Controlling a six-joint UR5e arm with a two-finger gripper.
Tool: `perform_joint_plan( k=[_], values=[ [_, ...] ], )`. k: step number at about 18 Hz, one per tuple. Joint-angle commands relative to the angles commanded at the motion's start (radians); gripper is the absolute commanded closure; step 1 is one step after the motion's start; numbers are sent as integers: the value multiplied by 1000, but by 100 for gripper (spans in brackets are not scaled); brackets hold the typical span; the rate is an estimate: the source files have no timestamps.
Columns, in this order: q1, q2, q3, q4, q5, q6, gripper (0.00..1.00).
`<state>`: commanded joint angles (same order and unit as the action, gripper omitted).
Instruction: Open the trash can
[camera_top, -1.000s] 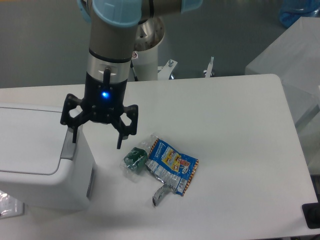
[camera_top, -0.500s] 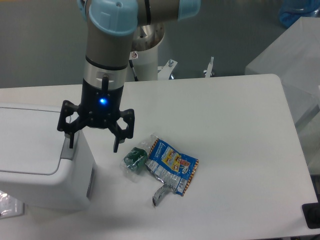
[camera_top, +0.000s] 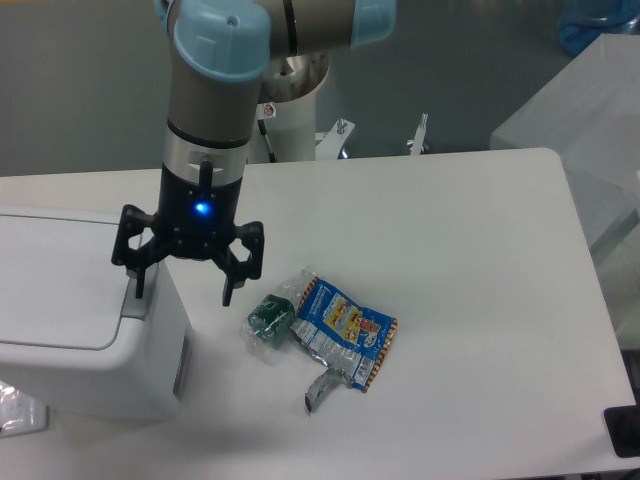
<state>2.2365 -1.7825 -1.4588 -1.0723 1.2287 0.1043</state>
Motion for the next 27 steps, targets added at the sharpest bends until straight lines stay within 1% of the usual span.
perform_joint_plan(
  k=[12, 18, 27],
  values=[
    [0, -12, 0, 8, 2, 2, 0],
    [0, -11, -12, 9, 3, 3, 0],
    [0, -11, -14, 9, 5, 3, 0]
  ],
)
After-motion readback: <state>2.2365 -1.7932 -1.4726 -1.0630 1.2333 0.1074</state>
